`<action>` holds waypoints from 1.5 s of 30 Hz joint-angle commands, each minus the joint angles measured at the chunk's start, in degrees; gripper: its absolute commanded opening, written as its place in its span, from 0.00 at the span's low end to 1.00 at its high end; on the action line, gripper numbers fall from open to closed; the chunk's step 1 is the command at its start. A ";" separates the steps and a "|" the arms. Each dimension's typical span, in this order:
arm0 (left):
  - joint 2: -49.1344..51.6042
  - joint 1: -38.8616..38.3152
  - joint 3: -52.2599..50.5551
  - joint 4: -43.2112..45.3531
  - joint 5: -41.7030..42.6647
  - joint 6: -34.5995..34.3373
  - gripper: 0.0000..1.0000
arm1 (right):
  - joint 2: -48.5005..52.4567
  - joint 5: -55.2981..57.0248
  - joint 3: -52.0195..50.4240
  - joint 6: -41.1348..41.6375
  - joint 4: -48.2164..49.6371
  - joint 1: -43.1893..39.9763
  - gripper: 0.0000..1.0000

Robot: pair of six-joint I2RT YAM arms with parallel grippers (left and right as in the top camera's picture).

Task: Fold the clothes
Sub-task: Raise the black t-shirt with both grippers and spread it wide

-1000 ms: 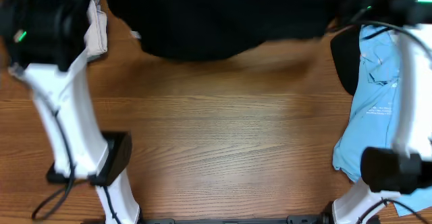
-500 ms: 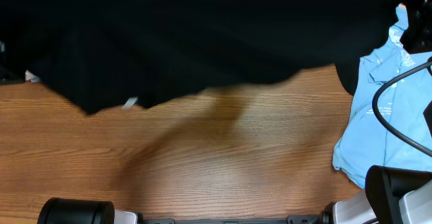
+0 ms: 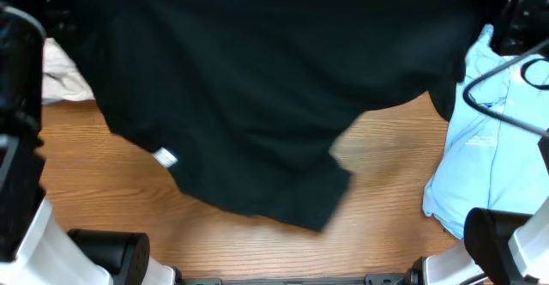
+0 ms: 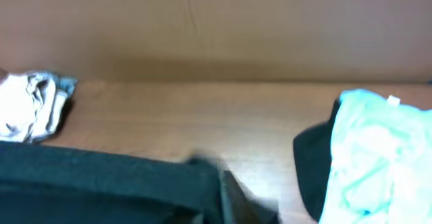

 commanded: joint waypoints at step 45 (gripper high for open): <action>-9.07 0.68 -1.81 -1.33 0.24 -0.15 0.04 | -14.38 1.62 -4.94 -1.51 1.70 -0.50 0.04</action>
